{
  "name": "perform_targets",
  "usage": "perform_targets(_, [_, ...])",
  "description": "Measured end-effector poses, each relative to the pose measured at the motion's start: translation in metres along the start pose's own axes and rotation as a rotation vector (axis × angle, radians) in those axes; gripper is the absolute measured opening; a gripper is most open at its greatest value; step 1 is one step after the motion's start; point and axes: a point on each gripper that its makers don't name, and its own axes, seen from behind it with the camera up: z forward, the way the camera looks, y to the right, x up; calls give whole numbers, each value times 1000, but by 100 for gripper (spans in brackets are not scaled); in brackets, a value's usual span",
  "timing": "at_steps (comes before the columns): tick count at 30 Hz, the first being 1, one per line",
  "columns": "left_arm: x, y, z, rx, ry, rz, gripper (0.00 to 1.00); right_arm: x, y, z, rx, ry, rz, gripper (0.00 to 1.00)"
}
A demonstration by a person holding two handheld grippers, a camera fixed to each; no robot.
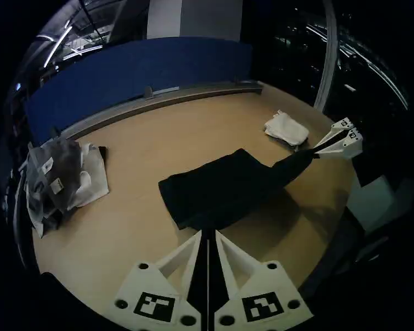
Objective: Fold towel
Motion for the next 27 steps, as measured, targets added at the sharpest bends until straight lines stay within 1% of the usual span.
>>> perform_targets(6, [2, -6, 14, -1, -9, 1, 1, 4, 4, 10, -4, -14, 1, 5])
perform_targets(11, [10, -13, 28, 3, -4, -3, 1, 7, 13, 22, -12, -28, 6, 5])
perform_targets(15, [16, -20, 39, 5, -5, -15, 1, 12, 20, 33, -15, -33, 20, 5])
perform_targets(23, [17, -31, 64, 7, -28, -24, 1, 17, 35, 60, -5, -51, 80, 5])
perform_targets(27, [15, -36, 74, 5, -42, -30, 1, 16, 39, 71, 5, -68, 116, 5])
